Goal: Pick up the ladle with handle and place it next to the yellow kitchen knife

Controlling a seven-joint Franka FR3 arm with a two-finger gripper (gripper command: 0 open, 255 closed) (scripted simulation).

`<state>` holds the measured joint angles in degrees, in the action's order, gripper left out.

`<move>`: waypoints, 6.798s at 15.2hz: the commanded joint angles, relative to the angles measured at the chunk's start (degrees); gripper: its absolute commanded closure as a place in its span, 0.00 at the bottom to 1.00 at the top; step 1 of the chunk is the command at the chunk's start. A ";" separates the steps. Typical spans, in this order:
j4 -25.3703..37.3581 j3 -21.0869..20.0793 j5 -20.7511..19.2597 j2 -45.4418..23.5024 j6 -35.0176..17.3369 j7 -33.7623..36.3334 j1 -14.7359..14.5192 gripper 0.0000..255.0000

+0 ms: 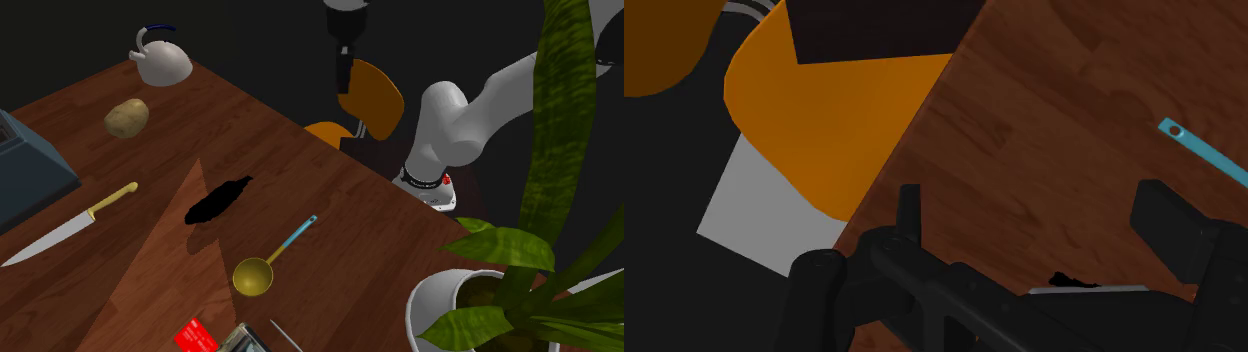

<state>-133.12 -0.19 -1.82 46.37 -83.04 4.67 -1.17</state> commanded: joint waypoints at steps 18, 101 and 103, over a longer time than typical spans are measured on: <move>-5.30 -10.35 1.60 -18.95 -30.27 -7.82 -11.49 0.00; 39.86 -13.83 -10.64 -64.32 -35.88 -26.91 -11.31 1.00; 45.49 -13.24 -10.96 -68.18 -34.23 -28.48 -10.88 1.00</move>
<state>-90.35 -13.84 -12.71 -19.87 -117.92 -22.59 -12.57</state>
